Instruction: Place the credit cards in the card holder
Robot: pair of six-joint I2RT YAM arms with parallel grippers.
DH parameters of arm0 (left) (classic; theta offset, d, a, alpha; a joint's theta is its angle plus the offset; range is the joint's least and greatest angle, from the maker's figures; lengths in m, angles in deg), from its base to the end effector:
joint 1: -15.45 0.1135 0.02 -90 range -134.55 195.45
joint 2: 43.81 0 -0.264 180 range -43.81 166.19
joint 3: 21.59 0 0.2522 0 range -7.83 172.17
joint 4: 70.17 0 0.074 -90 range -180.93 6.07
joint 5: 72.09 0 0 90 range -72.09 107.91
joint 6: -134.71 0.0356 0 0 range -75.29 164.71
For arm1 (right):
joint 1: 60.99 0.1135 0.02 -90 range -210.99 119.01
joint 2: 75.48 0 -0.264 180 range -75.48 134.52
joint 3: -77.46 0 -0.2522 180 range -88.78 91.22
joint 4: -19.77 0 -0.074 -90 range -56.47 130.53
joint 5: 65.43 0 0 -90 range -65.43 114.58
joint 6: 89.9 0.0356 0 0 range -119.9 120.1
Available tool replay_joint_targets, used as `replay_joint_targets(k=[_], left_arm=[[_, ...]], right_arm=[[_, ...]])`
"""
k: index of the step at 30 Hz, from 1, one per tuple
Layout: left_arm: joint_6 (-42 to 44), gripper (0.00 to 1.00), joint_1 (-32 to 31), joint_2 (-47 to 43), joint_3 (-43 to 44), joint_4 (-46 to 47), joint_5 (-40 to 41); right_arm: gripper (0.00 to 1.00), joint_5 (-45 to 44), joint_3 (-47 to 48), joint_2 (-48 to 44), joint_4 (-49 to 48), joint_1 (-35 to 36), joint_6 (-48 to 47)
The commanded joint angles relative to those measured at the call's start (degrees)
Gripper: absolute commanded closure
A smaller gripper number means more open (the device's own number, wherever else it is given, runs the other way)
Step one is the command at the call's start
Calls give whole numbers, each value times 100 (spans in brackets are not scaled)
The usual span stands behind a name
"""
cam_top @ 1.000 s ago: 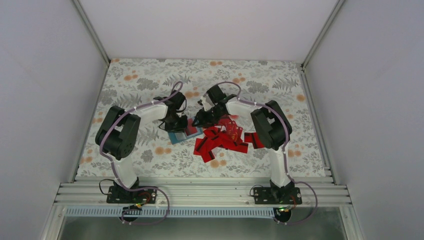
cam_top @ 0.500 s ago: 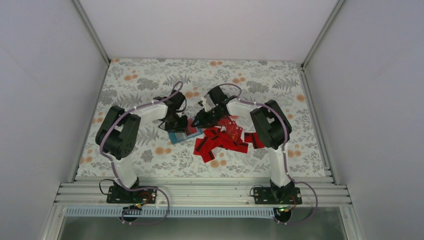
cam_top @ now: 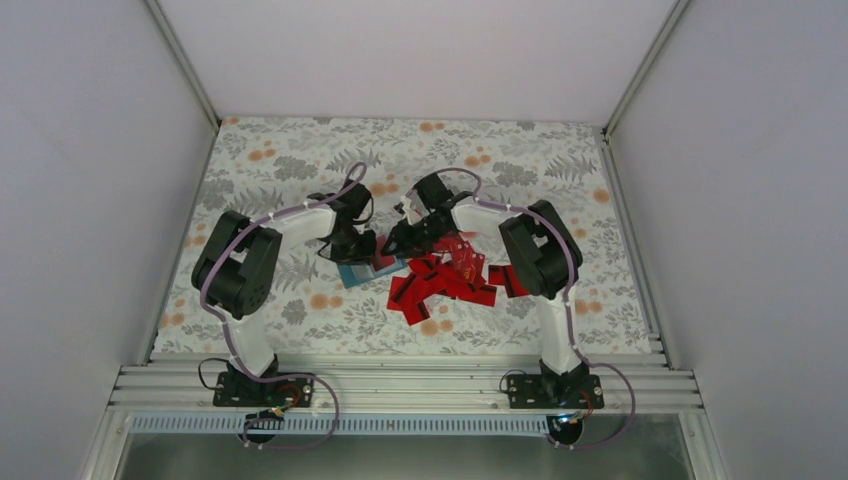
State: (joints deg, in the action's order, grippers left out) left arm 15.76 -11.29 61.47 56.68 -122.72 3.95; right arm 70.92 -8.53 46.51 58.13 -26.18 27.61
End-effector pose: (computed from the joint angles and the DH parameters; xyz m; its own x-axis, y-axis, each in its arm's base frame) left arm 0.2944 -0.1579 0.1469 -0.9988 -0.0228 -0.0437 -0.0089 0.9554 -0.2953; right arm 0.3319 0.2621 0.1288 -0.9591 -0.2785 -0.0498 -0.2136 0.5971 0.7732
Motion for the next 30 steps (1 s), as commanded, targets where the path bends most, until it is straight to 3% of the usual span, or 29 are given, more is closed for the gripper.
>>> replay_joint_targets(k=[1, 16, 30], left_arm=[[40, 98, -33, -9, 175, -240, 337], [-3, 97, 59, -815, 359, -1058, 1132], [-36, 95, 653, -2382, -209, -1243, 1548]], right_arm=[[63, -44, 200, -38, 138, 120, -46], [63, 14, 786, 64, 282, 441, 113], [63, 190, 1517, 665, 397, 957, 167]])
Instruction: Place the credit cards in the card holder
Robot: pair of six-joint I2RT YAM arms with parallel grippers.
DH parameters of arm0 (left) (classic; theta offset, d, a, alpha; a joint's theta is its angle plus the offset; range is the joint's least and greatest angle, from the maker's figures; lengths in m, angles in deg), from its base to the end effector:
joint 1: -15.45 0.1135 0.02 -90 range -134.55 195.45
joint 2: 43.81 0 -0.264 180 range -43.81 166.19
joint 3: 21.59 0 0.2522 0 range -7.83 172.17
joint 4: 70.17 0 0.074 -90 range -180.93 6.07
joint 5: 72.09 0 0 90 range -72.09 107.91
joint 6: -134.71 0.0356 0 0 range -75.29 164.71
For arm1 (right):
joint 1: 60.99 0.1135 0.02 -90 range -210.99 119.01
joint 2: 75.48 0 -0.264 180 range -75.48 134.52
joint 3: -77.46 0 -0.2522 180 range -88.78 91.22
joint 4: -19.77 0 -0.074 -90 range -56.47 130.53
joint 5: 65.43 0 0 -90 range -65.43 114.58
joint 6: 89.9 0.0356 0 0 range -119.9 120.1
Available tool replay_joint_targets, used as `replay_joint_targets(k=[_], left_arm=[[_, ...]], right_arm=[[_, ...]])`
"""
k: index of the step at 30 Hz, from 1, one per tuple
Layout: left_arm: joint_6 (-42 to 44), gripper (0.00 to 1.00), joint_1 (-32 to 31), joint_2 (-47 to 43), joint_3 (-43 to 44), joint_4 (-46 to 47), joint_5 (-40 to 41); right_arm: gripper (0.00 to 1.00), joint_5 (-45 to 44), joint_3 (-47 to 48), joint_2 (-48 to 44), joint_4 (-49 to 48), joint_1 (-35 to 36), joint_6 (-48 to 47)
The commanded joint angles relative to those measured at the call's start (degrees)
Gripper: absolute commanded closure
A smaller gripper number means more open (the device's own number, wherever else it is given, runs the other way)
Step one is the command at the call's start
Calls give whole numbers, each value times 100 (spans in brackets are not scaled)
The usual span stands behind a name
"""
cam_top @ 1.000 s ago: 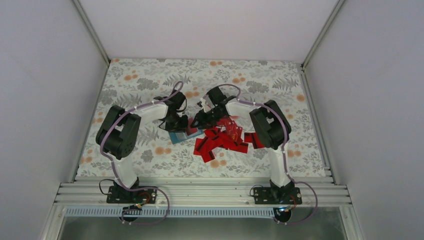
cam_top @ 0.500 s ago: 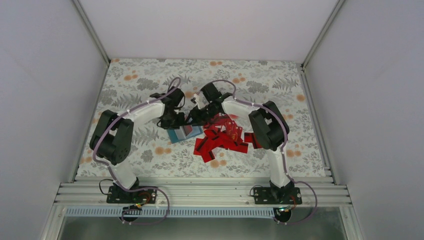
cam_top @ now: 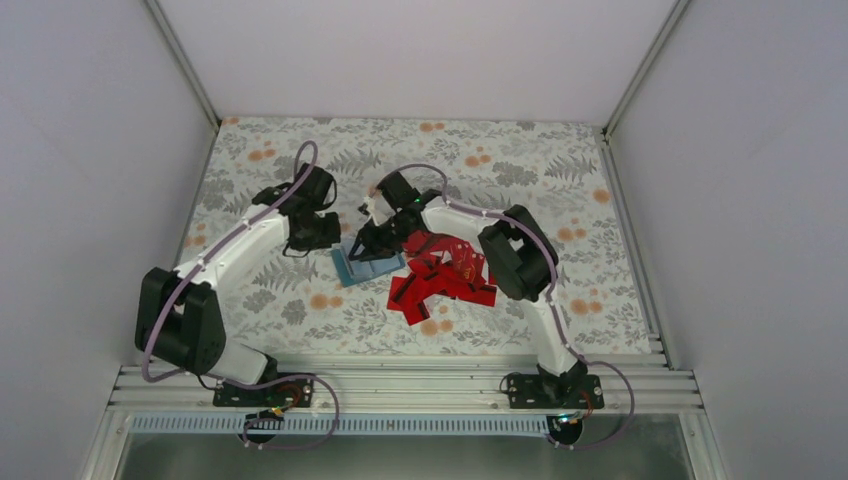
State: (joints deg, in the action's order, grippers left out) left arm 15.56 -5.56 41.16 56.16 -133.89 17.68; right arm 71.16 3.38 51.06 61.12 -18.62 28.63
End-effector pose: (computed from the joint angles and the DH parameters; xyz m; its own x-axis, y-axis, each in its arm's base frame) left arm 0.2640 -0.1015 0.2412 -0.9458 -0.1585 -0.2834 -0.1156 0.9799 -0.1624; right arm 0.3221 0.3288 0.1499 -0.9146 -0.3900 -0.1066 -0.3170 0.5281 0.7878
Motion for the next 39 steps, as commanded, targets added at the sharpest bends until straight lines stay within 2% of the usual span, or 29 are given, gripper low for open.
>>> replay_joint_targets(k=[1, 6, 12, 20, 25, 29, 31, 34, 39], left_arm=[[-12, 93, 105, -447, -187, -128, 173], [-3, 81, 140, -951, -294, -180, 178], [174, 68, 136, -1396, -452, 2, -55], [683, 56, 130, -1490, -517, 560, -1089], [971, 54, 125, -1271, -432, 663, -1606], [969, 52, 131, -1207, -488, 915, -2214], [1023, 49, 101, -1162, -532, 1159, -2780], [1184, 45, -48, -978, -560, 1378, -3170], [1152, 44, -369, -662, -563, 1659, -3304]], right_arm=[[63, 201, 388, 248, 104, 228, 69], [63, 247, 679, 136, 186, 245, -4], [63, -447, 629, -428, 672, 142, -236], [63, -1865, -419, -1597, 875, -299, 61], [61, -2613, -1184, -2329, 1091, -531, 611], [59, -2992, -1167, -2686, 1844, -561, 902], [57, -3206, -1279, -2928, 2041, -597, 1020], [55, -3325, -1837, -3487, 1984, -802, 1222], [52, -2969, -3007, -4320, 1522, -1332, 1399]])
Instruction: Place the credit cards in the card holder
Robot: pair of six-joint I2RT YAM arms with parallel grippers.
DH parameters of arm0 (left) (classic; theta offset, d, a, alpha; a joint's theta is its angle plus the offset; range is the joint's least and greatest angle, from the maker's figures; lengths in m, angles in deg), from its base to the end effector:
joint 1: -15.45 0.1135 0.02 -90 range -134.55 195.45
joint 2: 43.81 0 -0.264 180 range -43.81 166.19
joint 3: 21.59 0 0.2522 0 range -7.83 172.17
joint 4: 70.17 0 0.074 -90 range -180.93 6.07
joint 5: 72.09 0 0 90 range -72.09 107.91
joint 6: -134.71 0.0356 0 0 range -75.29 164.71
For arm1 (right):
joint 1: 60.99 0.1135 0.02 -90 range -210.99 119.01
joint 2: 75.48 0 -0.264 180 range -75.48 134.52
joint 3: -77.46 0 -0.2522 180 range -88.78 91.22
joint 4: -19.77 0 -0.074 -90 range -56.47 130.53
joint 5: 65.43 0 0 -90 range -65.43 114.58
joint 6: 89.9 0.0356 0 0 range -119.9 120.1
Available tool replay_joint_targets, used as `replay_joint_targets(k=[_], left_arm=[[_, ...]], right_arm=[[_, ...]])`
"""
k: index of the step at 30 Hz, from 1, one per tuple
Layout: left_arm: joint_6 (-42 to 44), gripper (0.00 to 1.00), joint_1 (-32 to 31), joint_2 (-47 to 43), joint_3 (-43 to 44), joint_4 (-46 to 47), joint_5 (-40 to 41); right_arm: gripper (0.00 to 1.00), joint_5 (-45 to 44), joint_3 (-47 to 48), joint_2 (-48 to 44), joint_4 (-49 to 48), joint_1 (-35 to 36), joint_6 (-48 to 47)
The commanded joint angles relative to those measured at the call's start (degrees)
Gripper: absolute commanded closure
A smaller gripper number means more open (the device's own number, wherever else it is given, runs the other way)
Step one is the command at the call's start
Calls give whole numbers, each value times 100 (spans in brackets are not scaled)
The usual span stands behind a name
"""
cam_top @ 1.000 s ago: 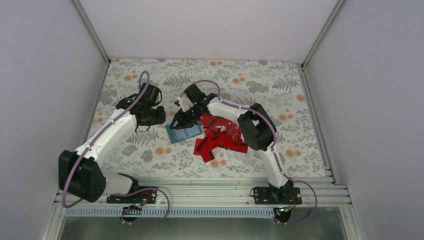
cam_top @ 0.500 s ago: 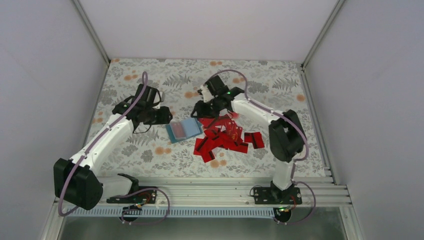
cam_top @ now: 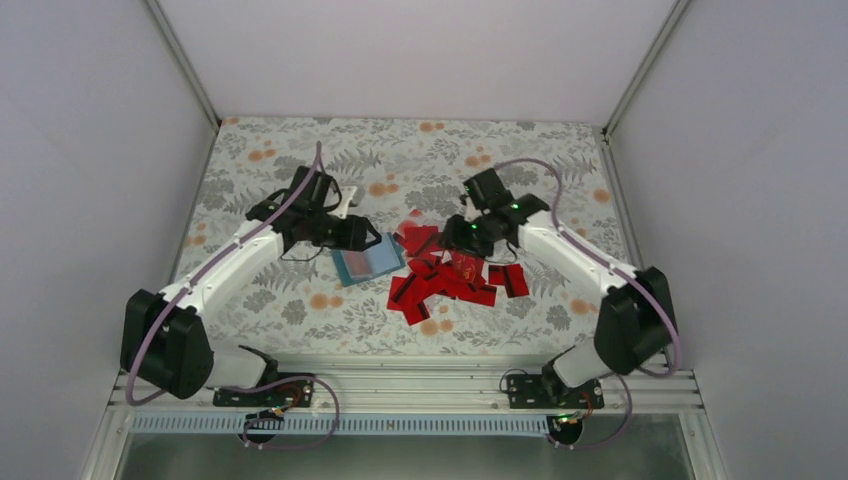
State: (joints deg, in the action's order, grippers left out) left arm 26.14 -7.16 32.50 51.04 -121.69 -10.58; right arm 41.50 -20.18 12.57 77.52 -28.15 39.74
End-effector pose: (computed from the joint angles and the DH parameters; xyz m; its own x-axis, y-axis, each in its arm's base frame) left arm 0.2421 -0.1192 0.2674 -0.9062 0.0742 -0.4163 0.3171 0.7704 -0.5531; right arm 0.2551 0.1770 0.2557 -0.9795 0.0942 -0.1782 -0.0043 0.8740 0.4858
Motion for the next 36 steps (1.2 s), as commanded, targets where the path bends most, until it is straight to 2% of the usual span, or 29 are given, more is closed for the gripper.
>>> replay_joint_targets(k=[1, 5, 8, 13, 21, 26, 29, 36], left_arm=[[12, 44, -301, 272, -62, 556, -512], [-554, 44, -817, 771, -93, 1199, -512], [-876, 45, -1194, 1294, 49, 1444, -211], [-1090, 47, -1642, 2343, 1084, 1113, 130], [-918, 59, -1914, 3689, 2475, 813, -61], [-710, 68, -1964, 4336, 3148, 554, -318], [-464, 69, -2043, 4665, 3608, 230, -451], [-173, 75, -2138, 5051, 3899, 46, -560]], right_arm=[[51, 36, -832, -574, -181, -493, 272], [50, 321, -1612, -919, -546, -1011, 152], [48, 578, -2027, -1011, -843, -1366, -80], [46, 992, -2230, -657, -1242, -1803, -456], [37, 1457, -2215, -28, -1830, -2217, -699], [37, 1608, -2098, 183, -1892, -2314, -875], [37, 1698, -2151, 276, -1980, -2336, -885], [38, 1757, -2243, 527, -2137, -2374, -944]])
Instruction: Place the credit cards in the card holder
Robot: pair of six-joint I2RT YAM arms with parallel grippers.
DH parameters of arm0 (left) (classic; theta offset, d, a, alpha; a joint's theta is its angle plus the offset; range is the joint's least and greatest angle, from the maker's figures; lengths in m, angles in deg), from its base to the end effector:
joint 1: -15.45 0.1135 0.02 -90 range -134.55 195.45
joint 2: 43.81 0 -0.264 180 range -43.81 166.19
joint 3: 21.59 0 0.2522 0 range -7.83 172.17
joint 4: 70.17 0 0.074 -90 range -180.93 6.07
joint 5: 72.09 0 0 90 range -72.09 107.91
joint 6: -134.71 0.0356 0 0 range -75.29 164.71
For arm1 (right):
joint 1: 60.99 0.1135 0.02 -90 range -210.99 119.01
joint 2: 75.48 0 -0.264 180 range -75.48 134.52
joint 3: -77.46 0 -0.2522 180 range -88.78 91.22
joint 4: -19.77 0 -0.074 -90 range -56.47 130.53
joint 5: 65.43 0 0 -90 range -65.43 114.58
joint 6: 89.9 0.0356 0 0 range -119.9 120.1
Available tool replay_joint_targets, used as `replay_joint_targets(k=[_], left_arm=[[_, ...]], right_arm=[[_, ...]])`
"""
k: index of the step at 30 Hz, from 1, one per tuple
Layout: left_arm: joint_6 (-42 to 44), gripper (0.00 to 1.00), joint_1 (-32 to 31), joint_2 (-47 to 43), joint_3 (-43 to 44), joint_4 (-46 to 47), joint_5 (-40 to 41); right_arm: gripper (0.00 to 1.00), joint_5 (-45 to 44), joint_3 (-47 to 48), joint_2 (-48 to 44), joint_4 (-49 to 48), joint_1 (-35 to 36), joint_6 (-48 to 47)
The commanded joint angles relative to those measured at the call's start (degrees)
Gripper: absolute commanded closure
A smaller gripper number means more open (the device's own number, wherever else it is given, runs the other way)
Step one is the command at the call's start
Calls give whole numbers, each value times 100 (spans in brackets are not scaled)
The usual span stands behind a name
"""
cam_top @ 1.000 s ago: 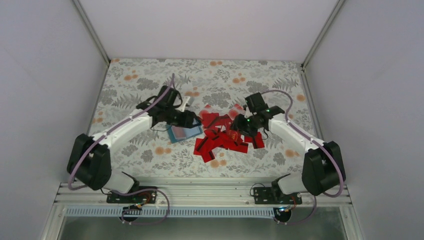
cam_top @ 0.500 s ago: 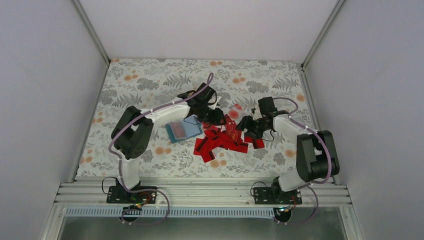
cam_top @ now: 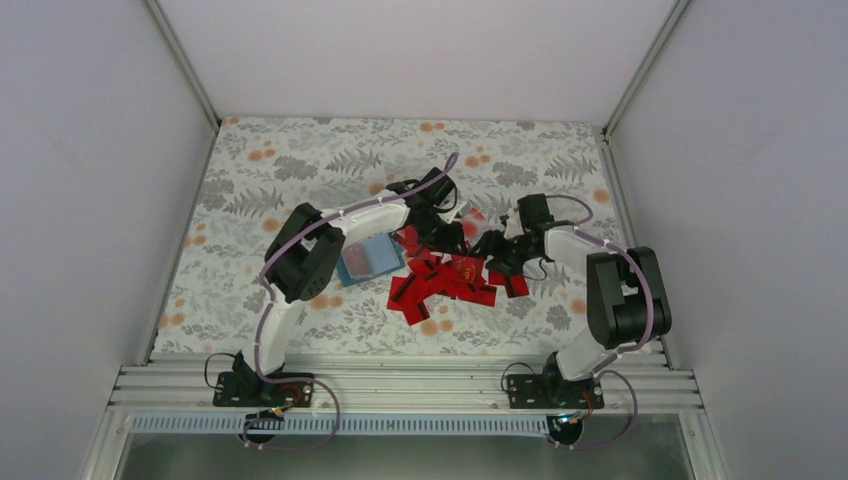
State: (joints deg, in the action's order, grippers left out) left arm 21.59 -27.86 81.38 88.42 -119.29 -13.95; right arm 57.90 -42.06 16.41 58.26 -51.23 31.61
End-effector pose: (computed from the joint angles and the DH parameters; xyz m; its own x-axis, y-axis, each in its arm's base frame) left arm 0.3224 -0.3297 0.1693 -0.8972 0.3874 -0.2121 0.4315 0.6667 -0.6077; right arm 0.2722 0.0667 0.1485 -0.9603 0.2779 -0.0233 0.2043 0.7579 0.6195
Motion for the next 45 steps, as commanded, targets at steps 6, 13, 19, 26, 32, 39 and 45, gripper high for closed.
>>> replay_joint_targets(k=[6, 13, 19, 26, 32, 39, 45], left_arm=[[504, 78, -146, 536, 329, -360, -224], [642, 79, -158, 799, 120, -515, 4], [754, 80, -160, 846, -346, -407, -50], [574, 83, -48, 753, -1016, 251, -762], [505, 83, 126, 690, -1242, 817, -1393], [369, 83, 227, 674, -1367, 1049, -1645], [334, 83, 331, 579, -1471, 1127, -1675]], right_arm=[[38, 139, -302, 163, -273, -167, -148], [39, 756, -598, 609, -723, -226, -145], [40, 1415, -621, 680, -1022, -340, -120], [42, 2428, -624, 553, -1466, -479, -191], [45, 2975, -563, 523, -1455, -490, -503], [49, 3114, -392, 641, -1464, -524, -526], [58, 2437, -184, 917, -837, -521, -811]])
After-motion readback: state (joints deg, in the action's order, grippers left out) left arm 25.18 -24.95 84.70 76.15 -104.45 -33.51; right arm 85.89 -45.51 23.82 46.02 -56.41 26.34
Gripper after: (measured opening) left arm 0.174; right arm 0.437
